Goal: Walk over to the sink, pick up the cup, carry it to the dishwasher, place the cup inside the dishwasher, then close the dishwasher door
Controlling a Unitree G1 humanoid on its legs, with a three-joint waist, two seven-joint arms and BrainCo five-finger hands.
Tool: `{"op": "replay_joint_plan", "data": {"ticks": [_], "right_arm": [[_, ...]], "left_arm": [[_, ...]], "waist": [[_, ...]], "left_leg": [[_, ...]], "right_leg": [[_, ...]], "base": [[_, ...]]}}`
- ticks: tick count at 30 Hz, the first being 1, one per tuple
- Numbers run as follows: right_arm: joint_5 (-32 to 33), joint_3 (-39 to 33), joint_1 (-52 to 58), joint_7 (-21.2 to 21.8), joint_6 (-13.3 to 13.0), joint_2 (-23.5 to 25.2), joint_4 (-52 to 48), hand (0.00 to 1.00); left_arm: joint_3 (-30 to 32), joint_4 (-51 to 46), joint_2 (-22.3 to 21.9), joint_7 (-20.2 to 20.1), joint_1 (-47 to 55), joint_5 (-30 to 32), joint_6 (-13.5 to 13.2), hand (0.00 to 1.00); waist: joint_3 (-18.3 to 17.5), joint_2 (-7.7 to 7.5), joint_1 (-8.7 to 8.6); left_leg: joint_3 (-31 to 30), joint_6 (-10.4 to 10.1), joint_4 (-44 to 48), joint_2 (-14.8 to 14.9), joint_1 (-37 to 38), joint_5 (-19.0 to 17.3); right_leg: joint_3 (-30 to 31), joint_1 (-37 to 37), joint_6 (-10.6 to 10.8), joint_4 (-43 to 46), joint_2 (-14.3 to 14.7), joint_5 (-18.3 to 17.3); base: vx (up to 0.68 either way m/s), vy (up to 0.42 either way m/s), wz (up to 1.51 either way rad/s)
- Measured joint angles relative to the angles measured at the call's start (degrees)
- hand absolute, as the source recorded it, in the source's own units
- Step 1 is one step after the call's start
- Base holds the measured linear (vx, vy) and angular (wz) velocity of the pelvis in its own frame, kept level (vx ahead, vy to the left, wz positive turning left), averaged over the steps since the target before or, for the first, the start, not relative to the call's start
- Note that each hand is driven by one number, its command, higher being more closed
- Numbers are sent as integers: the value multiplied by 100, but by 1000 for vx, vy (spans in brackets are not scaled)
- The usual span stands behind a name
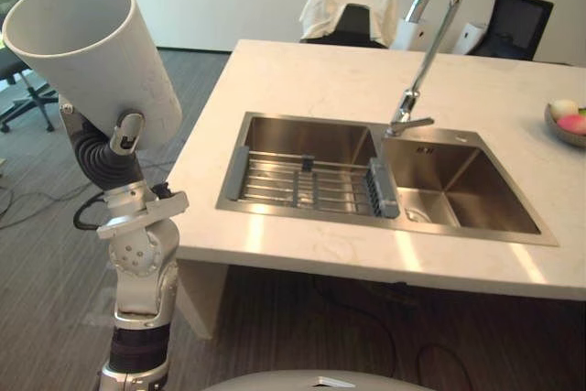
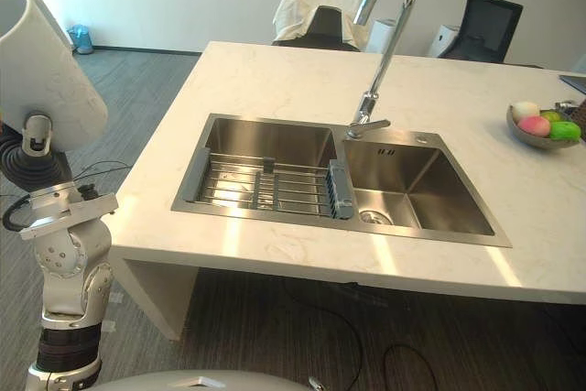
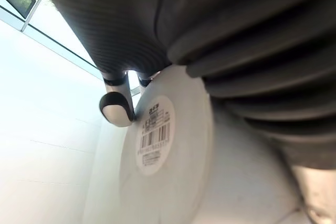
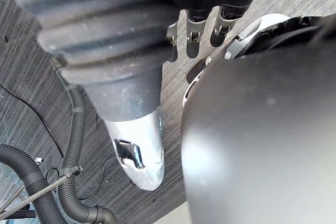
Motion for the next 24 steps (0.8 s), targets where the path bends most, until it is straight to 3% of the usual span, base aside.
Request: {"op": "replay_joint_plan", "data": {"ticks": [6, 10, 12, 15, 16, 19, 21, 22, 24], "right_arm": [[15, -4, 99, -26, 9, 27, -133, 0], [-24, -18, 350, -17, -7, -33, -144, 0], [-82, -20, 320, -12, -48, -51, -97, 0], [-310, -34, 165, -12, -92, -118, 265, 0], [-338, -80, 85, -14, -74, -122, 373, 0], [-356, -125, -127, -14, -13, -236, 630, 0], [-432, -135, -255, 10, -6, -290, 705, 0], [-446, -143, -284, 9, 3, -304, 735, 0], [-433, -153, -545, -15, 52, -415, 893, 0]], "left_arm": [[-97, 185, -69, 70, 9, -3, 0, 100], [219, 525, -346, 274, 211, -14, 2, 100], [315, 538, -409, 388, 468, -10, 2, 100], [575, 500, -435, 418, 742, -23, 52, 100], [673, 461, -444, 382, 809, -63, 131, 100], [825, 169, -437, 266, 1185, -125, 211, 100], [892, -25, -441, 205, 1309, -124, 224, 100], [893, -61, -441, 173, 1329, -125, 224, 100], [832, -130, -439, 34, 1316, -124, 268, 100]], "waist": [[-3, 38, -278], [11, 112, -260], [27, 85, -194], [164, 99, -32], [328, 93, 172], [562, 191, 462], [613, 238, 534], [626, 189, 545], [633, 226, 593]], "left_leg": [[79, -9, -2, 51, 28, -24], [69, -106, 0, 96, 215, -91], [23, -138, 0, 122, 217, -128], [-665, -148, 266, 47, 26, -43], [-959, -141, 381, -1, -9, -35], [-1410, -167, 225, -78, -113, 35], [-638, -172, 223, 63, -277, -157], [-241, -143, 314, 125, -362, -208], [1648, 434, 2172, 784, -879, -734]], "right_leg": [[-188, 49, -45, -71, -13, -8], [-332, 255, -95, -16, -7, -96], [-366, 249, -45, 208, 7, -221], [-1033, 417, -100, 365, -55, -377], [-1322, 566, -95, 367, -75, -432], [-2129, 760, -50, 386, -131, -563], [-2791, 831, -27, 378, -224, -576], [-3013, 820, -32, 361, -291, -573], [-3807, 790, 4, 608, -614, -635]], "base": [[4, 2, -10], [50, -24, 2], [41, -41, 20], [56, -40, 111], [16, -44, 146], [-61, -38, 146], [-81, -3, 154], [-43, 54, 179], [22, 96, 157]]}}
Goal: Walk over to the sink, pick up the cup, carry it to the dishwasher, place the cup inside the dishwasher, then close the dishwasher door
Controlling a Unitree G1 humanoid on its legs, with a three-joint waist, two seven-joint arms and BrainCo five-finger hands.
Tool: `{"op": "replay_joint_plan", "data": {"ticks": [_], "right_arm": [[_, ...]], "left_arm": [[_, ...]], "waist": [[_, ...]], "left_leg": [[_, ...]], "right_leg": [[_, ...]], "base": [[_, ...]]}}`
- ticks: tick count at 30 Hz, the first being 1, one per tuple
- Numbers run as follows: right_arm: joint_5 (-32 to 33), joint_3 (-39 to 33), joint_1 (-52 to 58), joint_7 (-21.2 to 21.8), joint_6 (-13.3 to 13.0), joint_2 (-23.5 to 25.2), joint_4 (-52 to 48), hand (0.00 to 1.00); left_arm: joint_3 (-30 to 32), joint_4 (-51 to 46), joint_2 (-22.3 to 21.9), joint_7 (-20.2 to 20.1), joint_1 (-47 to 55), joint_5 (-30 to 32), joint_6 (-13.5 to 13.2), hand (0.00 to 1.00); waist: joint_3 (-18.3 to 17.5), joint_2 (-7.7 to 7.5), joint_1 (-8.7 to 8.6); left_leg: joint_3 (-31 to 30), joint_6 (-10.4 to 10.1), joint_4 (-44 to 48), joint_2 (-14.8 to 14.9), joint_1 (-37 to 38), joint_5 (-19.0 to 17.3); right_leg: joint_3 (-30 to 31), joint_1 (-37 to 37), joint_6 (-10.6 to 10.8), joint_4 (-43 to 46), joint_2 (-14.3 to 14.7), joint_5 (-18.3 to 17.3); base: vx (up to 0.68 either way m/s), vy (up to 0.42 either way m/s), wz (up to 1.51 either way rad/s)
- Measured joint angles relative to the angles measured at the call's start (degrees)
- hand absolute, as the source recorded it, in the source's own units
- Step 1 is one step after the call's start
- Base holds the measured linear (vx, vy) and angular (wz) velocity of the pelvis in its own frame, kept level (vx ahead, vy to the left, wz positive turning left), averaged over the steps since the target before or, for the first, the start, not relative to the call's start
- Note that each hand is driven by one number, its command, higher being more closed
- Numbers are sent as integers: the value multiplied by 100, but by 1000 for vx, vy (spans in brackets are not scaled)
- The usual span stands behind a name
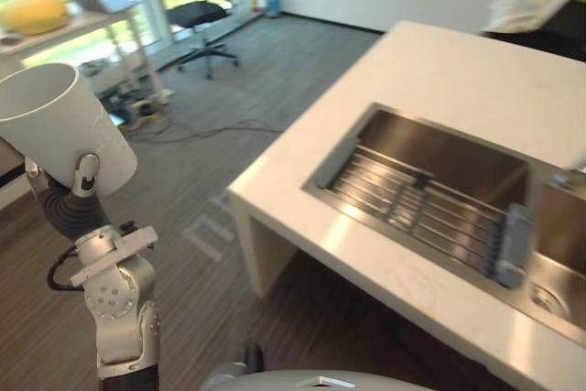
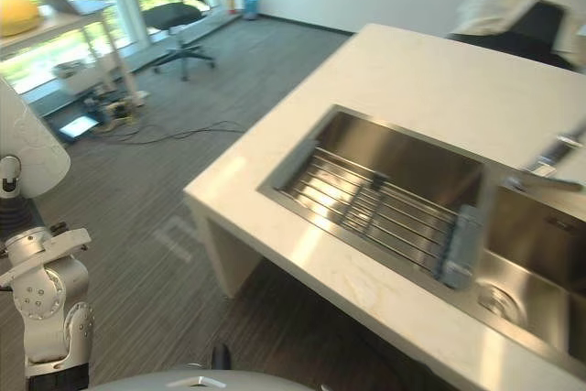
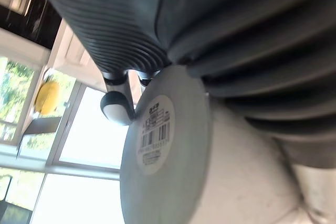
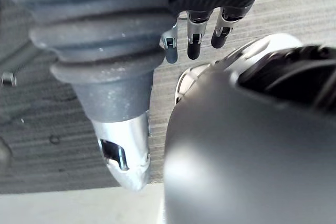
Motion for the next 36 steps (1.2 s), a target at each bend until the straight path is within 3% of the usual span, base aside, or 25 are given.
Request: {"op": "replay_joint_plan", "data": {"ticks": [1, 2, 3, 4, 5, 6, 7, 9, 10, 11, 12, 13, 14, 15, 16, 18, 19, 22, 23, 24, 25, 26, 27, 31, 36], "right_arm": [[11, 8, -14, -3, 31, -33, -9, 0], [48, 66, -3, -124, 114, -275, -239, 0], [64, 32, 4, -122, 118, -311, -318, 0], [66, -9, -27, -120, 190, -328, -262, 0], [57, -19, -78, -120, 257, -201, -192, 0], [14, 31, -91, -127, 251, -192, -219, 0], [12, 45, -125, -131, 325, -174, -241, 0], [25, 120, -83, -137, 420, -211, -282, 0], [115, 162, -76, -202, 503, -247, -450, 0], [119, 187, -10, -309, 537, -237, -487, 0], [228, 216, 50, -501, 595, -338, -494, 0], [277, 225, 191, -603, 616, -531, -488, 0], [319, 230, 92, -623, 644, -558, -515, 0], [396, 267, -87, -696, 702, -465, -703, 0], [450, 274, -118, -715, 716, -197, -903, 0], [396, 462, -37, -820, 682, 5, -1040, 0], [279, 480, 56, -930, 637, -177, -1117, 0], [303, 239, 228, -820, 404, -308, -1200, 0], [455, 150, 268, -829, 274, -182, -1212, 0], [518, 152, 270, -823, 226, -98, -1225, 0], [566, 181, 270, -828, 191, -26, -1282, 0], [620, 271, 230, -834, 199, 110, -1294, 0], [619, 275, 211, -830, 185, 221, -1234, 0], [549, 272, 252, -689, 182, 147, -1100, 0], [492, 520, 262, -547, -29, 161, -1107, 0]], "left_arm": [[-68, 2, -4, -28, 0, 1, 18, 100], [-374, 30, -21, -85, -5, 10, 48, 100], [-533, 82, -11, -117, -139, 12, 85, 100], [-585, 109, -1, -186, -267, 15, 118, 100], [-533, 82, 82, -210, -518, 3, 132, 100], [-565, 233, 54, -195, -714, -11, 97, 100], [-648, 297, -9, -280, -654, -123, 123, 100], [-829, 346, -140, -364, -635, -140, 129, 100], [-959, 342, -234, -522, -641, -254, 129, 100], [-1040, 341, -224, -566, -644, -295, 129, 100], [-1220, 330, -293, -724, -615, -409, 130, 100], [-1323, 225, -387, -811, -547, -487, 104, 100], [-1254, 141, -336, -817, -551, -538, 50, 100], [-1170, 125, -198, -812, -636, -576, -64, 100], [-1239, 154, -78, -810, -694, -575, -36, 100], [-1537, 332, -23, -800, -581, -540, -39, 100], [-1819, 556, -175, -705, -460, -540, 34, 100], [-2326, 1013, -189, -690, -762, -538, 85, 100], [-2555, 1264, -193, -694, -875, -581, 7, 100], [-2591, 1371, -175, -694, -899, -602, -42, 100], [-2629, 1515, -169, -693, -945, -625, -77, 100], [-2661, 1582, -93, -678, -1022, -623, -81, 100], [-2660, 1622, 0, -667, -1039, -609, -127, 100], [-2768, 1684, 58, -542, -1054, -551, -113, 100], [-2972, 1157, 167, -560, -1094, -487, 70, 100]], "waist": [[-12, 21, 4], [-10, 348, 24], [11, 477, -29], [-56, 273, -228], [-22, -54, -300], [110, -41, -288], [117, 11, -310], [33, 155, -343], [-27, 311, -300], [-26, 306, -318], [-47, 322, -358], [-50, 518, -349], [-40, 547, -348], [-33, 568, -335], [-11, 382, -365], [-23, 111, -405], [-61, 397, -305], [-59, 563, -496], [-50, 580, -574], [-40, 641, -630], [-39, 520, -669], [73, 247, -651], [145, -86, -707], [150, 118, -609], [103, 47, -511]], "left_leg": [[315, 167, 490, 213, -15, -79], [627, 368, 1242, 541, -218, 5], [614, 541, 1284, 566, -366, 112], [217, 406, 545, 165, -423, 436], [346, 581, -35, -283, -162, 364], [1074, 747, 860, 220, 226, -413], [1590, 28, 966, 688, 894, -573], [1763, -598, 250, 918, 1402, -14], [1770, -750, -141, 774, 1388, -11], [1876, -754, -213, 725, 1388, -22], [1791, -723, -529, 502, 1512, 14], [1536, -698, -997, 404, 1670, 15], [1381, -699, -1163, 461, 1687, 15], [1266, -812, -1402, 588, 1659, 75], [1231, -971, -1532, 491, 1726, 114], [1021, -1366, -1605, 247, 1991, -214], [987, -1297, -1527, 358, 1985, -258], [264, -1056, -1543, 63, 1703, -170], [-350, -1014, -1559, 115, 1614, -150], [-594, -1011, -1491, 189, 1491, -144], [-910, -1028, -1456, 228, 1345, -105], [-1223, -1062, -1473, 72, 1259, -53], [-1455, -1074, -1468, -105, 1270, -48], [-1749, -1191, -1471, 43, 1279, -47], [-1895, -1206, -1167, 65, 1226, -191]], "right_leg": [[-158, 25, 14, 151, -91, -26], [-436, -109, -119, 1158, -234, -246], [-385, -315, -137, 1398, -220, -459], [-253, -531, -269, 810, 63, -569], [-413, -658, -464, -54, 115, -164], [-968, -581, -226, -20, 49, 198], [-1444, -426, -217, 81, -91, 135], [-2021, -343, -187, 362, -261, 92], [-2433, -294, -207, 750, -545, 58], [-2619, -171, -211, 889, -687, 55], [-3030, 121, -286, 1705, -1159, 3], [-3129, 95, -185, 2570, -1493, -380], [-3030, -98, 60, 2602, -1358, -640], [-2928, -625, -34, 2213, -915, -806], [-2908, -883, -336, 1250, -474, -353], [-2828, -838, -648, 802, -532, 375], [-2292, -862, -786, 1182, -708, 516], [30, -1182, -788, 1850, -1100, 595], [1715, -1476, -64, 2028, -809, 52], [2462, -1492, 120, 1783, -433, -212], [3301, -1512, 123, 1416, 34, -355], [4107, -1477, 56, 935, 399, -288], [4422, -1412, 251, 807, 413, -147], [4149, -981, 190, 535, 492, -97], [3967, -744, 189, 386, 493, -97]], "base": [[62, 83, 154], [-6, 100, 143], [-71, 78, 207], [-147, 50, 208], [-167, -86, 246], [-141, -44, 247], [-71, 27, 213], [2, 217, 196], [-34, 282, 195], [-74, 374, 236], [-85, 430, 231], [-87, 352, 201], [-68, 202, 106], [-69, 13, 58], [-69, -28, 61], [-40, -32, 62], [-10, 69, 68], [-28, 148, 171], [22, -27, 174], [18, -81, 195], [-26, -125, 166], [-30, -163, 171], [-9, -156, 136], [122, -28, 58], [30, -10, 24]]}}
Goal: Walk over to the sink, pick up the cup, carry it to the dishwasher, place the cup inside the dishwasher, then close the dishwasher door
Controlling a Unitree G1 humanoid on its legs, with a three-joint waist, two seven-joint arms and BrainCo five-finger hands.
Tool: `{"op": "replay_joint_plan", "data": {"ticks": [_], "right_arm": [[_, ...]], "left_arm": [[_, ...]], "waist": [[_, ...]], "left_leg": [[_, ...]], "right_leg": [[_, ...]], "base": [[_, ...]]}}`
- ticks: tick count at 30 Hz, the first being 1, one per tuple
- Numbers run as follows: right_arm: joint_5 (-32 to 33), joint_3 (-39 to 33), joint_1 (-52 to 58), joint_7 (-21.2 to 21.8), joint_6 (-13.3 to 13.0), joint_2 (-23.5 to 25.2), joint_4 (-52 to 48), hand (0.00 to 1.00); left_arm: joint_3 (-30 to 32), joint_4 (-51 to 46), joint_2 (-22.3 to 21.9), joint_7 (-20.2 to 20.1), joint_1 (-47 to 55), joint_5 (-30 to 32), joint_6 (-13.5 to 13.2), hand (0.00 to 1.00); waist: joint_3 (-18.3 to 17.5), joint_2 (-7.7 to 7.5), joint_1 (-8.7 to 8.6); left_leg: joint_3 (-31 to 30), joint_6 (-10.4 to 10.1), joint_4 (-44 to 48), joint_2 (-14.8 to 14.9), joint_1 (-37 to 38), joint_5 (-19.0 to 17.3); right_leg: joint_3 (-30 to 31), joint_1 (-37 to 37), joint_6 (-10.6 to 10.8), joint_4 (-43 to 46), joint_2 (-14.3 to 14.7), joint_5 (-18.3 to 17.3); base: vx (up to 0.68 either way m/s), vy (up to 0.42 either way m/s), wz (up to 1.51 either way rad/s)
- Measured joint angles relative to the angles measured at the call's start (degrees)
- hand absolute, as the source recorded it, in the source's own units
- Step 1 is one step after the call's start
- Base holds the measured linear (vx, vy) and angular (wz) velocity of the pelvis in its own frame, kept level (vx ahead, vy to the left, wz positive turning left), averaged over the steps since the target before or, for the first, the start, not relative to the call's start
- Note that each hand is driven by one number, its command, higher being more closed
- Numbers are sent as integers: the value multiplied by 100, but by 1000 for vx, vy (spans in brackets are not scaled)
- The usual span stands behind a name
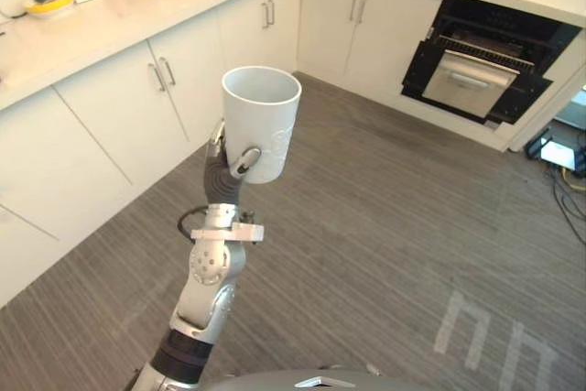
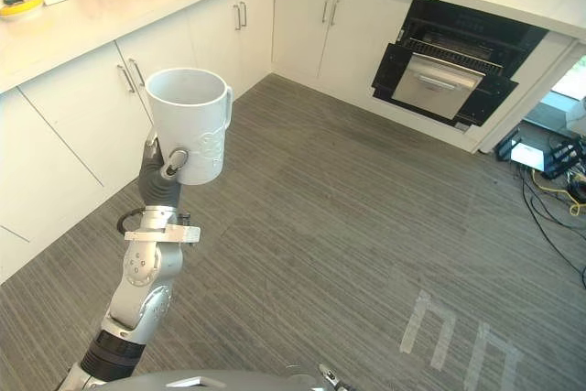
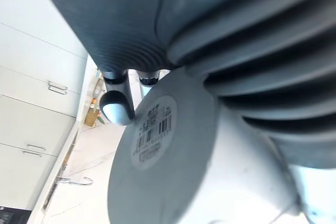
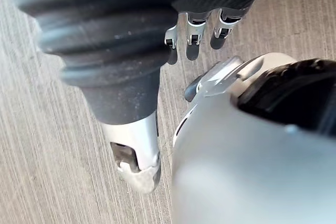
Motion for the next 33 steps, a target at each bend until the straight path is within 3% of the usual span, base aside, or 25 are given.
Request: {"op": "replay_joint_plan", "data": {"ticks": [2, 3, 4, 6, 8, 9, 10, 11, 12, 13, 14, 15, 16, 17, 19, 21, 22, 23, 24, 25, 26, 27, 30, 32, 33], "right_arm": [[-43, 176, -76, 137, -11, -43, -2, 0], [-52, 282, -116, 175, -4, -84, 4, 0], [-46, 433, -170, 168, 11, -169, -2, 0], [-27, 555, -171, 114, 14, -265, 2, 0], [16, 627, -133, 69, 18, -213, 43, 0], [20, 611, -175, 73, 9, -231, 48, 0], [11, 568, -248, 93, 2, -263, 98, 0], [2, 545, -290, 114, 0, -270, 171, 0], [-61, 487, -351, 192, 9, -302, 230, 0], [-106, 465, -371, 231, 1, -334, 229, 0], [-168, 463, -432, 245, 3, -380, 231, 0], [-218, 462, -483, 247, 13, -356, 222, 0], [-228, 465, -526, 245, 21, -350, 222, 0], [-306, 578, -568, 222, 7, -214, 211, 0], [-345, 641, -575, 213, 2, -141, 188, 0], [-395, 622, -534, 210, -51, -80, 160, 0], [-401, 576, -500, 209, -62, 15, 107, 0], [-393, 511, -491, 209, -67, 34, 99, 0], [-386, 405, -445, 218, -129, 110, 101, 0], [-388, 351, -414, 228, -197, 124, 63, 0], [-420, 338, -381, 221, -258, 110, -6, 0], [-512, 283, -314, 286, -338, 73, -47, 0], [-521, 113, -277, 508, -444, 67, -233, 0], [-496, 65, -288, 595, -595, 78, -273, 0], [-496, 66, -271, 588, -626, 90, -259, 0]], "left_arm": [[7, -174, 78, 0, 141, 40, 32, 100], [19, -222, 85, 3, 296, 38, 54, 100], [10, -356, 52, 4, 500, 38, 75, 100], [7, -433, 21, -70, 699, 32, 107, 100], [19, -357, 97, -257, 642, 18, 136, 100], [26, -353, 82, -412, 571, -30, 140, 100], [28, -355, 54, -552, 531, -38, 157, 100], [28, -357, 40, -591, 539, -43, 183, 100], [57, -400, 4, -616, 562, -70, 221, 100], [92, -449, -18, -612, 590, -74, 235, 100], [179, -529, -48, -598, 708, -85, 242, 100], [303, -519, -52, -589, 734, -95, 271, 100], [370, -519, -70, -586, 803, -100, 273, 100], [482, -517, -2, -602, 1032, -168, 272, 100], [484, -501, 68, -631, 1118, -231, 268, 100], [357, -335, 119, -740, 1066, -323, 216, 100], [205, -200, 142, -855, 1013, -364, 215, 100], [119, -178, 154, -889, 1002, -362, 226, 100], [-70, -195, 199, -933, 999, -361, 228, 100], [-253, -297, 247, -1023, 992, -358, 237, 100], [-345, -347, 247, -1049, 988, -352, 235, 100], [-504, -359, 235, -1050, 977, -269, 237, 100], [-589, -322, 244, -1018, 761, -176, 274, 100], [-610, -229, 245, -995, 517, -184, 312, 100], [-625, -195, 244, -1002, 456, -188, 329, 100]], "waist": [[0, 0, 55], [30, 35, 71], [114, 112, 84], [153, 225, 133], [137, 56, 105], [139, 94, 38], [166, 141, -12], [163, 148, -17], [173, 219, 42], [177, 277, 87], [163, 346, 166], [241, 421, 212], [242, 438, 231], [203, 325, 271], [147, 227, 307], [24, 72, 245], [-25, -31, 197], [-33, -77, 178], [-52, -136, 125], [-70, -185, 116], [-54, -220, 95], [-65, -161, 55], [5, 36, -235], [95, 121, -354], [96, 109, -376]], "left_leg": [[5, -87, 929, 109, -382, -372], [4, -171, 2014, 270, -808, -566], [44, -56, 3407, 578, -1407, -494], [396, 324, 4556, 1051, -1821, -126], [804, 307, 4403, 1058, -1658, -327], [1222, 253, 3956, 916, -1626, -796], [1477, 268, 3224, 531, -1657, -895], [1474, 281, 2660, 232, -1652, -801], [1138, 98, 1667, -251, -1696, -456], [885, 92, 1528, -365, -1784, -131], [715, 200, 1529, -519, -1738, -93], [675, 77, 1945, -483, -1806, -480], [667, 269, 2146, -448, -1854, -594], [919, 822, 2264, -413, -1703, -827], [1092, 981, 2135, -453, -1546, -851], [1226, 1127, 1917, -601, -1298, -956], [1248, 1155, 1750, -709, -1073, -1021], [1244, 1173, 1698, -756, -934, -1047], [1241, 1251, 1628, -842, -673, -1108], [1237, 1274, 1539, -924, -408, -1191], [1207, 1261, 1436, -961, -277, -1237], [1156, 1200, 1103, -974, 26, -1191], [1083, 1062, 333, -787, 710, -956], [1003, 975, 167, -511, 968, -960], [963, 948, 171, -453, 1016, -968]], "right_leg": [[9, 64, -9, -25, 74, -72], [8, 174, -88, -36, 106, -165], [-2, 284, -129, 36, 221, -237], [-49, 600, -183, -45, 407, -277], [-213, 895, -211, -252, 292, -249], [-330, 909, -200, -313, 194, -258], [-298, 888, -158, -387, 75, -284], [-230, 881, -137, -424, -11, -297], [74, 873, -114, -525, -55, -313], [218, 873, -97, -595, -35, -323], [581, 884, -32, -710, -10, -363], [923, 898, -18, -514, 109, -311], [955, 870, 21, -386, 113, -389], [1267, 846, 147, -27, 79, -652], [1285, 640, 297, 463, 26, -805], [1203, 78, 653, 1839, -82, -1059], [1184, -266, 912, 3015, -113, -1003], [1175, -383, 1077, 3594, -153, -865], [950, -639, 1203, 4802, -276, -468], [611, -894, 858, 5949, -557, -219], [401, -1030, 506, 6345, -710, -183], [85, -1284, -39, 6695, -820, -222], [-434, -2012, -187, 5988, -572, -638], [-1021, -2297, -127, 4084, -280, -766], [-1140, -2284, -140, 3257, -174, -601]], "base": [[-23, -16, -2], [-39, -17, 4], [-59, -15, 3], [-4, 29, 12], [96, 41, 51], [82, 83, 70], [72, 108, 70], [80, 142, 51], [77, 113, 19], [176, 191, -11], [217, 142, -34], [241, 150, -39], [292, 167, -54], [257, 172, -59], [198, 98, -52], [280, 61, -25], [269, 47, -4], [296, 26, 6], [314, 8, 0], [370, 4, -2], [305, -3, -7], [291, 12, 1], [305, -25, 16], [365, -114, 24], [480, -170, 35]]}}
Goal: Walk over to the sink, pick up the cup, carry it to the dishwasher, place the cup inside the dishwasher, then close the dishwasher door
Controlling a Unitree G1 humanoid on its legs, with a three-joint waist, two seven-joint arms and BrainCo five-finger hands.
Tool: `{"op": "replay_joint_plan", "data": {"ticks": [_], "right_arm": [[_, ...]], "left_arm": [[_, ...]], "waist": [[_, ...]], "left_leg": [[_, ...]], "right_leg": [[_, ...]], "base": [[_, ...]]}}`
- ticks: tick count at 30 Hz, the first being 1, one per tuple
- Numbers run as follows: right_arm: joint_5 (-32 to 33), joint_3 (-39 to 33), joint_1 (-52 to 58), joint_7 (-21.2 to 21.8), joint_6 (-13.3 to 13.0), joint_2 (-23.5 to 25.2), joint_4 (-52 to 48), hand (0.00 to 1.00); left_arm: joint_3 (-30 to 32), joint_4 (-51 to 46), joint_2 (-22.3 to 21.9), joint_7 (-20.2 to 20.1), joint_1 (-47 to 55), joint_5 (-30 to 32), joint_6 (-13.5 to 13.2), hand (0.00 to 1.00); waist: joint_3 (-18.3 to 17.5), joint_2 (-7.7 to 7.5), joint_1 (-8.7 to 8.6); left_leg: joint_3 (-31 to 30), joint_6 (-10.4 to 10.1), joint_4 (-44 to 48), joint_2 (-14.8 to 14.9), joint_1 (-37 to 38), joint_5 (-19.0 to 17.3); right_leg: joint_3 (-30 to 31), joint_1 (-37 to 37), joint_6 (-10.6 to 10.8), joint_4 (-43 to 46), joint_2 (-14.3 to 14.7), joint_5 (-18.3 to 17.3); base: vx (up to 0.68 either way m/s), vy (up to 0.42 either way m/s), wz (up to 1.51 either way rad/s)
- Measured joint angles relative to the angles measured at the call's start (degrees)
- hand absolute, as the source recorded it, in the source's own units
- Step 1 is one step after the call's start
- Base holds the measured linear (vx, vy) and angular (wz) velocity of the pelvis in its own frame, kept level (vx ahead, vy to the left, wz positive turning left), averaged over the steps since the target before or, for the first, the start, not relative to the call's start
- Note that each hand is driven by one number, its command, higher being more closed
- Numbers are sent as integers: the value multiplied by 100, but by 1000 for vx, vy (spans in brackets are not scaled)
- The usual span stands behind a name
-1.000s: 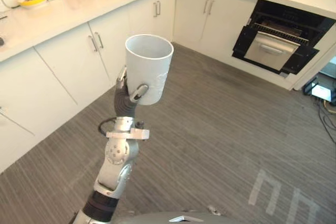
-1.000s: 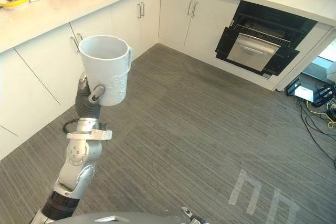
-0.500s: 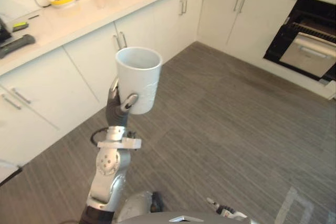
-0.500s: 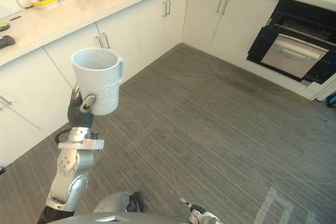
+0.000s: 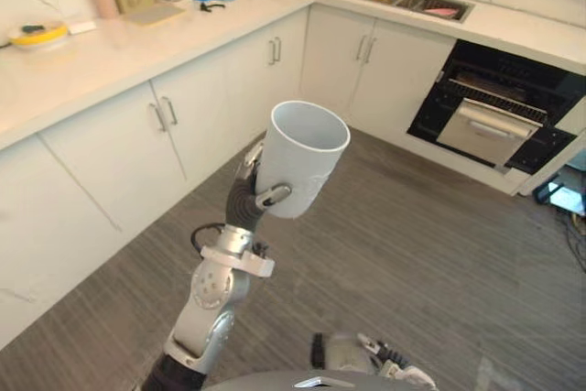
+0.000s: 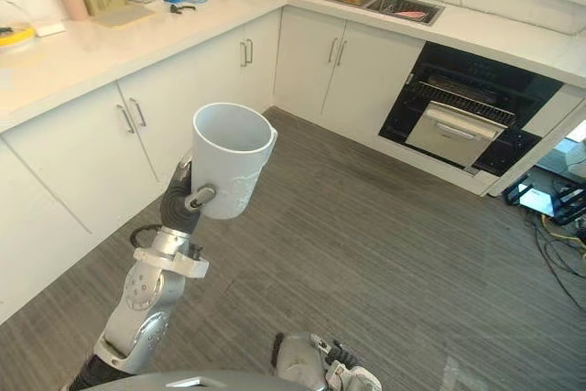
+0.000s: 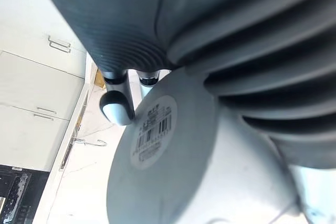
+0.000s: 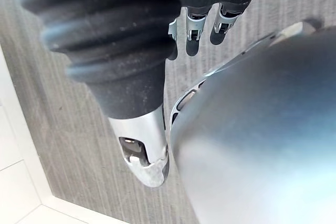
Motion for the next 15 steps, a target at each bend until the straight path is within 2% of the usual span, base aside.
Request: {"op": "replay_joint_plan", "data": {"ticks": [1, 2, 3, 4, 5, 6, 7, 8, 9, 10, 11, 12, 13, 14, 15], "right_arm": [[1, 8, 95, -3, -5, 22, 24, 0], [4, 34, 165, -2, 0, 41, 27, 0], [55, 64, 389, -9, -4, 120, 8, 0], [78, 67, 468, 5, -2, 116, -14, 0], [116, 90, 465, 21, 3, -124, -50, 0], [118, 118, 426, 16, 10, -164, -146, 0], [124, 123, 427, 20, 20, -172, -194, 0], [127, 164, 434, 13, 89, -129, -235, 0], [128, 205, 443, 14, 125, -109, -270, 0], [156, 305, 466, -5, 185, -89, -451, 0], [167, 310, 474, -6, 199, -83, -465, 0], [175, 317, 482, -5, 299, -82, -473, 0], [175, 368, 476, -11, 441, -113, -492, 0], [175, 366, 428, -21, 520, -120, -539, 0], [175, 400, 434, -36, 639, -107, -642, 0]], "left_arm": [[-63, 68, -7, 1, -104, -5, 35, 100], [-117, 67, -2, 1, -106, -6, 56, 100], [-253, 65, -10, -1, -76, -8, 80, 100], [-338, 75, -29, 7, -34, -16, 103, 100], [-487, 150, -126, 15, 65, -35, 139, 100], [-620, 165, -152, 13, 16, -57, 133, 100], [-675, 179, -173, 2, 8, -57, 117, 100], [-758, 178, -184, -11, -30, -57, 33, 100], [-772, 177, -186, -9, -35, -54, -53, 100], [-830, 158, -213, -2, -39, -50, -194, 100], [-830, 155, -217, 0, -37, -49, -215, 100], [-794, 156, -218, 12, -30, -33, -253, 100], [-706, 156, -217, 24, -9, 18, -254, 100], [-607, 155, -218, 53, -14, 58, -251, 100], [-508, 163, -213, 148, -9, 116, -235, 100]], "waist": [[0, -81, -1], [-15, -136, 3], [-66, -345, 22], [-86, -352, 17], [-70, -49, 58], [-2, 68, 146], [-7, 82, 160], [-2, 32, 156], [24, -38, 159], [42, -121, 168], [36, -129, 170], [-59, -68, 171], [-192, -22, 176], [-206, -3, 177], [-244, -65, 145]], "left_leg": [[-21, -326, 0, 54, 198, -72], [-24, -464, 4, 40, 311, -142], [-18, -734, 19, -54, 571, -301], [-6, -832, 22, -41, 715, -366], [129, -914, 132, 257, 771, -405], [181, -917, 330, 381, 747, -371], [198, -951, 395, 455, 744, -298], [208, -1118, 566, 562, 777, -11], [217, -1126, 664, 611, 776, 93], [317, -1170, 960, 775, 831, 276], [316, -1189, 1033, 820, 828, 288], [271, -1140, 1522, 1001, 679, 350], [191, -766, 2349, 1261, 353, 597], [103, -490, 2912, 1442, 107, 892], [-146, 288, 4127, 1722, -507, 1902]], "right_leg": [[27, 166, -95, -1992, 242, 715], [101, 289, -209, -2767, 293, 1132], [347, 498, -540, -3549, 270, 2165], [447, 561, -546, -3503, 290, 2764], [470, 585, -462, -3345, 583, 2474], [499, 550, -539, -3193, 742, 2239], [500, 522, -587, -3103, 800, 2125], [431, 500, -647, -2785, 851, 1799], [341, 479, -662, -2618, 833, 1637], [-75, 426, -655, -2135, 708, 1158], [-148, 426, -668, -2054, 696, 1082], [-165, 406, -863, -1855, 918, 889], [-76, 486, -937, -1923, 1203, 776], [23, 602, -973, -2048, 1350, 746], [187, 957, -1006, -2442, 1639, 730]], "base": [[450, -165, 34], [584, -229, 44], [431, -175, 36], [513, -213, 5], [396, -174, -32], [423, -228, -46], [462, -304, -31], [370, -255, -15], [419, -289, -23], [259, -156, -22], [396, -220, -42], [369, -158, -68], [400, -150, -83], [453, -116, -89], [451, -103, -73]]}}
